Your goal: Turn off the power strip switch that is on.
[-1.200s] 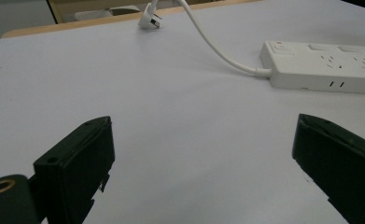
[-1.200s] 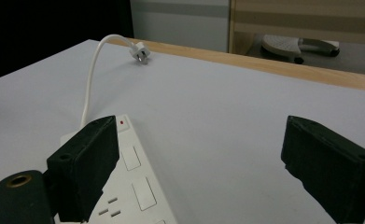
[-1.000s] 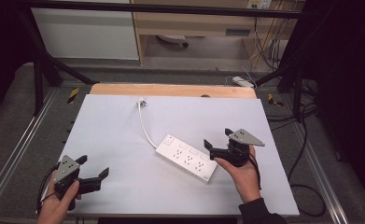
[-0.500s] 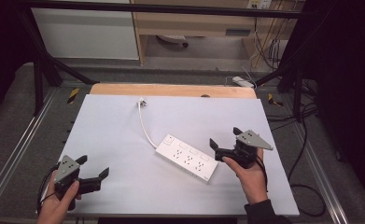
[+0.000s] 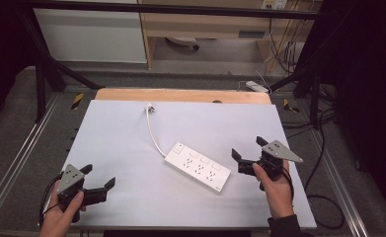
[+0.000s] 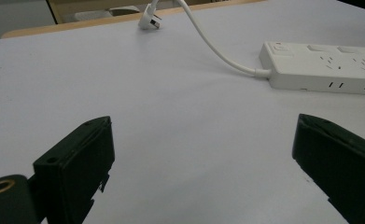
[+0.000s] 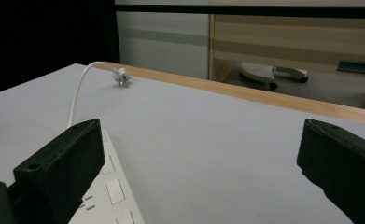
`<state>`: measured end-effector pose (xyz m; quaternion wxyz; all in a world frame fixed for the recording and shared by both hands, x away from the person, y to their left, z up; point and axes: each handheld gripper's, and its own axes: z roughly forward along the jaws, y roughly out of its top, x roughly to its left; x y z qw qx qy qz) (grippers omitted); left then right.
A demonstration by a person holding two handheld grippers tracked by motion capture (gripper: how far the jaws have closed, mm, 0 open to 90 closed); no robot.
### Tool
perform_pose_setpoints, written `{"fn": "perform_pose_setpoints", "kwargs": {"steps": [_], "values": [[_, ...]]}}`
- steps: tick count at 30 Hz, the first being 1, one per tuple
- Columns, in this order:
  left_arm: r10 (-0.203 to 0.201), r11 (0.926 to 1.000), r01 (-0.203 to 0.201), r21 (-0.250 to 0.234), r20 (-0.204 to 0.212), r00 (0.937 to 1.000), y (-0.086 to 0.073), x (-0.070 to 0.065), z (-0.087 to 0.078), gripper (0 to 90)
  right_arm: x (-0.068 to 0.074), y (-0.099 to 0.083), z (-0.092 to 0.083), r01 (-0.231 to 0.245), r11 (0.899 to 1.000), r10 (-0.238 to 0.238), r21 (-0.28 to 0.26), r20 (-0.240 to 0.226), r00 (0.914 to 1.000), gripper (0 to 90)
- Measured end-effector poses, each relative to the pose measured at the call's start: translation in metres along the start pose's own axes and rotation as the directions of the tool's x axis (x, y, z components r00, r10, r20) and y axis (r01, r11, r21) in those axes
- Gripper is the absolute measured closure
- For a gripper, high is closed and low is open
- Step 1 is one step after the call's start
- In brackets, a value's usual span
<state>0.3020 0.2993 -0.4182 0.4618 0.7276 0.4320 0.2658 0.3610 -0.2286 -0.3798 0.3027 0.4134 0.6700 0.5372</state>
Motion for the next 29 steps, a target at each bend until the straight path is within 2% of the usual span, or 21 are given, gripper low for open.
{"fn": "perform_pose_setpoints", "kwargs": {"steps": [15, 22, 24, 27, 29], "values": [[0.0, 1.0, 0.0, 0.001, -0.001, 1.0, 0.0, 0.0, 0.0, 5.6, -0.026, -0.016, -0.022, -0.016, 1.0, 0.016, -0.005, 0.057, 0.9982, 1.8], [0.001, 1.0, -0.001, 0.001, -0.002, 1.0, 0.0, 0.0, 0.0, 5.7, -0.035, -0.037, -0.019, -0.012, 0.997, 0.008, 0.076, 0.053, 0.9986, 2.2], [0.001, 1.0, -0.001, 0.0, -0.002, 1.0, 0.0, 0.0, 0.0, 5.6, -0.035, -0.044, -0.016, -0.019, 0.994, 0.013, 0.108, 0.051, 0.9986, 2.4], [0.001, 1.0, -0.001, 0.0, -0.001, 1.0, 0.0, 0.0, 0.0, 5.7, -0.034, -0.052, -0.009, 0.003, 0.985, -0.011, 0.173, 0.046, 0.9989, 2.4], [0.002, 1.0, -0.002, -0.001, -0.001, 1.0, 0.0, 0.0, 0.0, 5.7, -0.035, -0.055, -0.005, -0.008, 0.981, -0.001, 0.196, 0.049, 0.9988, 2.5]]}}
